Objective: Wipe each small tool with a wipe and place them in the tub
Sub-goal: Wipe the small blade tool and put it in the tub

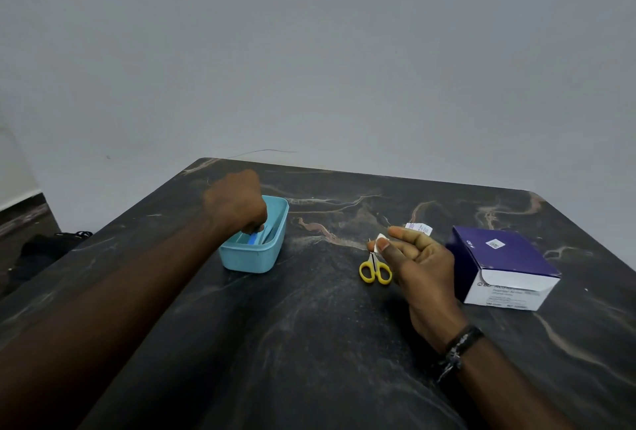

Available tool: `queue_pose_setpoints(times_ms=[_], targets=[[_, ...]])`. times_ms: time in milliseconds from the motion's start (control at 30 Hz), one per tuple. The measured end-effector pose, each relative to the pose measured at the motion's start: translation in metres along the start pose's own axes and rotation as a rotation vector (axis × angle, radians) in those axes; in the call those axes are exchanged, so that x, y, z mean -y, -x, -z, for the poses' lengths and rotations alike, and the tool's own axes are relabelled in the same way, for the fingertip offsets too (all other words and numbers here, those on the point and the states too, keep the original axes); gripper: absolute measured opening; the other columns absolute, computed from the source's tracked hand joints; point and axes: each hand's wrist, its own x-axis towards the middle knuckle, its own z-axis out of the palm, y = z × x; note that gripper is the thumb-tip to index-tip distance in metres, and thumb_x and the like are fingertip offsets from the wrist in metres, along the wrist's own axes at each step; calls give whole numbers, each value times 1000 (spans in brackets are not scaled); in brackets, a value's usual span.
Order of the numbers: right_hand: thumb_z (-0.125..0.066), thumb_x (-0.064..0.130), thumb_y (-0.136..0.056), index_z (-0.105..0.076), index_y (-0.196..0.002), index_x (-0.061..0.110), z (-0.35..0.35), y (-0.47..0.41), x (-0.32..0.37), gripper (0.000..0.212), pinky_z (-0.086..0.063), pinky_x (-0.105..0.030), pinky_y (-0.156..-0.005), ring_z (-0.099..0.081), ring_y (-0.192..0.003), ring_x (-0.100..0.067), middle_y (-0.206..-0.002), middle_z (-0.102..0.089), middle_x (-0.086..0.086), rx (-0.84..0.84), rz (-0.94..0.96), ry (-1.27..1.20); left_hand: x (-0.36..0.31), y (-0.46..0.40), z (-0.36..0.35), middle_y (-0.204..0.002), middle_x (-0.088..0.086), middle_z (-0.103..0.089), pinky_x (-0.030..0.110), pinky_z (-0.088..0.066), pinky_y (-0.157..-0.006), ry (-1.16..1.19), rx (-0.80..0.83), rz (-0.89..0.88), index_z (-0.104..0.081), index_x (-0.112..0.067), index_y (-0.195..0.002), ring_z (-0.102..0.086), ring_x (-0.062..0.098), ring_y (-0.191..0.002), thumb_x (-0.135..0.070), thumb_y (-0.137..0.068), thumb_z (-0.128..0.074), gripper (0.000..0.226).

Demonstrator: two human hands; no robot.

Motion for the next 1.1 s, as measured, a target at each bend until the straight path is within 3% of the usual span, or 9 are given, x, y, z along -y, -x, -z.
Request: queue_pose_setpoints(times_ms=[233,433,567,633,700,800,933,1033,1100], targets=[[-70,6,-85,-61,-110,5,-1,0,1,27,-56,-47,-81,-75,-84,-23,-84,-78,-6,-8,-9,-8,-8,3,-8,-62,4,-60,23,-37,-44,-60,26,-5,-60,-5,-76,-56,14,-55,3,-68,-70,15],[-69,4,-86,-62,-110,4,1,-2,0,25,-58,-32,-68,-75,-79,-18,-80,-77,-3,-36,5,-35,-5,4,-9,-67,7,-62,27,-43,-49,-58,-24,-17,-54,-6,-76,-58,18,-59,4,-71,-68,18],[-70,5,-86,-63,-108,4,1,-4,-1,24,-56,-19,-59,-74,-77,-14,-80,-77,-3,-86,37,-43,-14,16,-3,-62,6,-51,32,-40,-51,-74,-321,-179,-51,-7,-67,-55,25,-63,3,-76,-56,14],[-70,4,-86,-62,-107,3,2,-5,0,22,-54,-16,-57,-74,-75,-12,-82,-77,-6,-114,49,-54,-25,25,-4,-65,7,-57,37,-49,-56,15,-448,-296,-60,-7,-72,-59,27,-66,-5,-78,-60,7],[-69,4,-87,-63,-106,3,3,-6,1,20,-49,-12,-55,-71,-67,-5,-84,-77,-8,-132,59,-59,-40,34,-12,-71,8,-64,42,-54,-64,99,-469,-371,-65,-9,-76,-61,29,-70,-12,-81,-62,7],[-68,4,-88,-63,-106,2,5,-7,3,18,-45,-10,-50,-62,-53,2,-88,-76,-10,-151,48,-75,-64,49,-31,-73,9,-67,42,-56,-68,218,-336,-376,-70,-11,-77,-64,28,-70,-20,-82,-65,11],[-66,3,-89,-64,-105,0,6,-8,3,17,-44,-12,-46,-59,-49,0,-87,-76,-12,-179,28,-66,-85,53,-61,-64,8,-66,37,-59,-62,233,-20,-314,-66,-8,-71,-66,23,-60,-16,-82,-67,14],[-64,1,-89,-64,-104,0,5,-6,4,14,-43,-13,-43,-61,-48,-4,-86,-75,-13,-174,11,-80,-93,51,-77,-62,13,-68,28,-57,-49,409,272,-142,-66,3,-83,-68,19,-48,-12,-87,-68,15],[-63,0,-90,-64,-102,0,4,-4,5,12,-43,-13,-42,-64,-50,-5,-83,-74,-12,-169,13,-85,-96,48,-83,-61,16,-65,27,-53,-42,515,328,-48,-63,9,-95,-62,18,-38,-12,-87,-70,24]])
